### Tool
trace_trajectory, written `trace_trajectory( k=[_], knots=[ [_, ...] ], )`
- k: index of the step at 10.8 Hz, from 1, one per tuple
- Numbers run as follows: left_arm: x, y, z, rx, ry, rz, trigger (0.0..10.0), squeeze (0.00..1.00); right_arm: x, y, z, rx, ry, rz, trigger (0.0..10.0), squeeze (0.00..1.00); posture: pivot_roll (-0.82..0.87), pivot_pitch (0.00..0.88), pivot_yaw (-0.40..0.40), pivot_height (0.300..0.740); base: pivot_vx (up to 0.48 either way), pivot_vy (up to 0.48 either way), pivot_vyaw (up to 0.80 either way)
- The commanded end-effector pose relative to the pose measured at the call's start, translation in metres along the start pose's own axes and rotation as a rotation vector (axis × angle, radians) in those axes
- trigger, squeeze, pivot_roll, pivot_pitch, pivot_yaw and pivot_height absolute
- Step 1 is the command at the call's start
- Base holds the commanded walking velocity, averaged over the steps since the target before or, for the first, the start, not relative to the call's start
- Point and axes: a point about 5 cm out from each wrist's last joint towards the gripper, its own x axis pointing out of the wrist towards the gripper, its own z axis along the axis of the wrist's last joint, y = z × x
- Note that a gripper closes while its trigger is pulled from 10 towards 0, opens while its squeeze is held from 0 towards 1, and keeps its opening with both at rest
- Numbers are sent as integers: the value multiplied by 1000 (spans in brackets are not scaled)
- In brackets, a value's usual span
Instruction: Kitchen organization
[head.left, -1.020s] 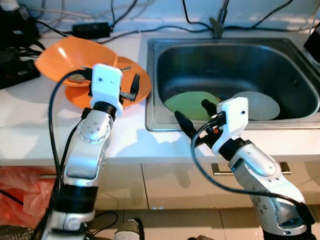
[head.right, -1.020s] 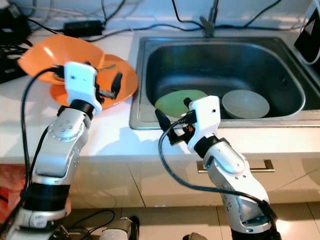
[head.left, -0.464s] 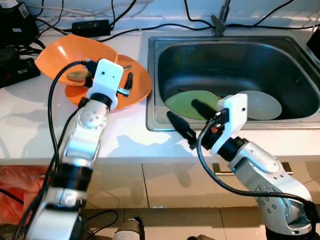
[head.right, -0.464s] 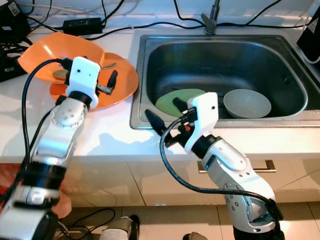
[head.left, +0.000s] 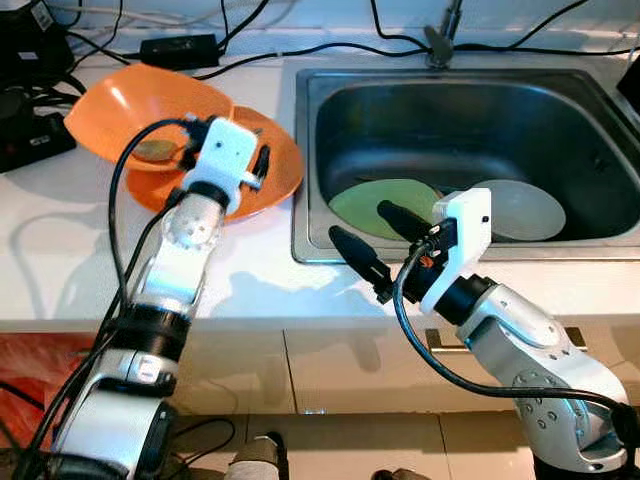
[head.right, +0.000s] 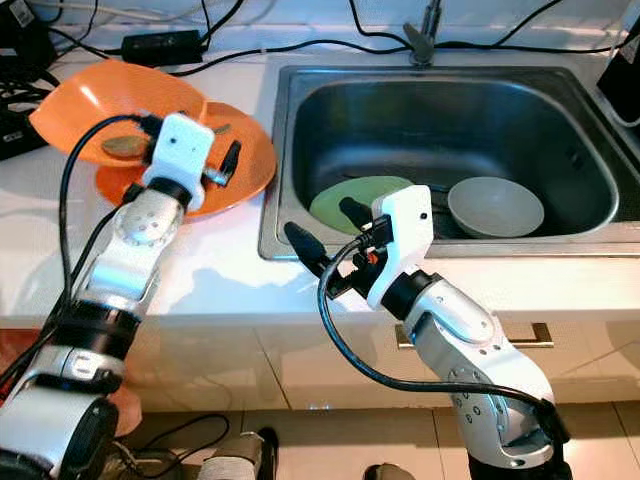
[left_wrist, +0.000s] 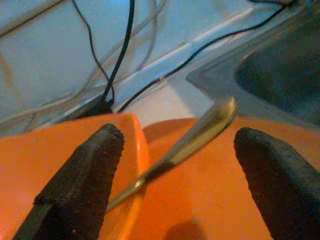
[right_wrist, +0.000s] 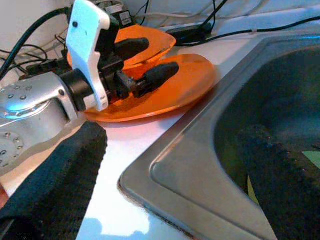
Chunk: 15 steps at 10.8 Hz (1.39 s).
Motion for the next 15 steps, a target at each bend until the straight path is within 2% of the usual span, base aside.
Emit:
trace_trajectory(
  k=[1,7,15],
  knots=[
    [2,-5,0,-1,-10,-21,0,0,0,4,3,-5,-3,19,10000,0,99,181,14,740,0,0,0],
    [3,0,-6,9,-35,-22,0,0,0,5,1,2,6,28,10000,0,105,173,17,740,0,0,0],
    [4,1,4,18,-93,-12,0,0,-7,4,-8,4,60,43,10000,0,103,174,12,740,0,0,0]
  ],
)
